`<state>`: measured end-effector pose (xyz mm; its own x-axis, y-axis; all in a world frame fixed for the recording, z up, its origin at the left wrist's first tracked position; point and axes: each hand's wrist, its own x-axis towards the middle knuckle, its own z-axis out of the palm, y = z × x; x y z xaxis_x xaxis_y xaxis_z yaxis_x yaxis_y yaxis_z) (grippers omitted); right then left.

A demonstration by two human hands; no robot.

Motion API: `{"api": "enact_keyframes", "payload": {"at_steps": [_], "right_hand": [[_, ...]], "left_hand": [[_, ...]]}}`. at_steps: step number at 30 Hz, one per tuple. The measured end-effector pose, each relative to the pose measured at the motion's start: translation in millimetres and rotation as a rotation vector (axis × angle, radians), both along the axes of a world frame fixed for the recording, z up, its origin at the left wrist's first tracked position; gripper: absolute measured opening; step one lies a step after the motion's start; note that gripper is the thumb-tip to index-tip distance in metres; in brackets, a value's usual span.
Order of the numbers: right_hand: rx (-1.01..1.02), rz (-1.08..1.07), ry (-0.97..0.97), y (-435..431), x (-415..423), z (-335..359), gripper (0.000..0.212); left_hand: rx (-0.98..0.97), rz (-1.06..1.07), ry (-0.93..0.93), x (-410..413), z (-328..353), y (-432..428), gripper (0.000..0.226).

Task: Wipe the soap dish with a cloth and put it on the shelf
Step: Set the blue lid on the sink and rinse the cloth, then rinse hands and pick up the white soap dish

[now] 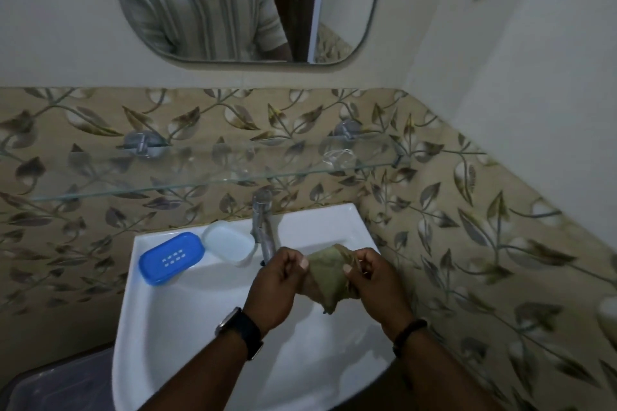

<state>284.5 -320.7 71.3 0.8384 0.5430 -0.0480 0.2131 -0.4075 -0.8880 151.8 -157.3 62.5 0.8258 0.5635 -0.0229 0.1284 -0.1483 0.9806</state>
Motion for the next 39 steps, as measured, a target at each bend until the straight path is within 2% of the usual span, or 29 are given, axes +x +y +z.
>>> {"api": "enact_keyframes", "payload": {"at_steps": [2,5,12,14,16,18,21,23,25,31,36,39], "right_hand": [[-0.063,-0.042,-0.098,-1,12,-1,0.017],[-0.079,-0.092,-0.150,3,34,-5,0.026],[-0.063,-0.134,-0.268,32,98,-14,0.026],[-0.106,-0.107,-0.326,43,122,-20,0.024],[-0.228,0.006,-0.416,56,143,-26,0.030],[-0.404,0.156,-0.548,65,160,-37,0.038],[-0.597,0.350,-0.597,70,161,-59,0.046],[-0.644,0.360,-0.608,70,155,-71,0.044],[-0.675,0.324,-0.659,74,151,-75,0.039],[-0.718,0.300,-0.654,80,146,-76,0.040],[-0.649,0.328,-0.584,73,146,-70,0.045],[-0.598,0.296,-0.615,69,138,-54,0.048]], "left_hand": [[0.159,0.016,0.020,20,5,3,0.015],[0.297,0.036,0.069,53,11,11,0.014],[0.325,0.042,0.153,142,7,44,0.012],[0.355,0.085,0.168,165,3,51,0.007],[0.415,0.101,0.180,175,-4,54,0.016],[0.630,-0.001,0.231,180,-15,53,0.031],[0.924,-0.281,0.348,181,-39,47,0.041],[1.041,-0.393,0.381,180,-51,46,0.037],[1.116,-0.402,0.371,180,-56,46,0.032],[1.119,-0.346,0.331,186,-50,45,0.023],[1.101,-0.347,0.359,185,-44,42,0.026],[1.067,-0.308,0.328,176,-36,39,0.026]]}}
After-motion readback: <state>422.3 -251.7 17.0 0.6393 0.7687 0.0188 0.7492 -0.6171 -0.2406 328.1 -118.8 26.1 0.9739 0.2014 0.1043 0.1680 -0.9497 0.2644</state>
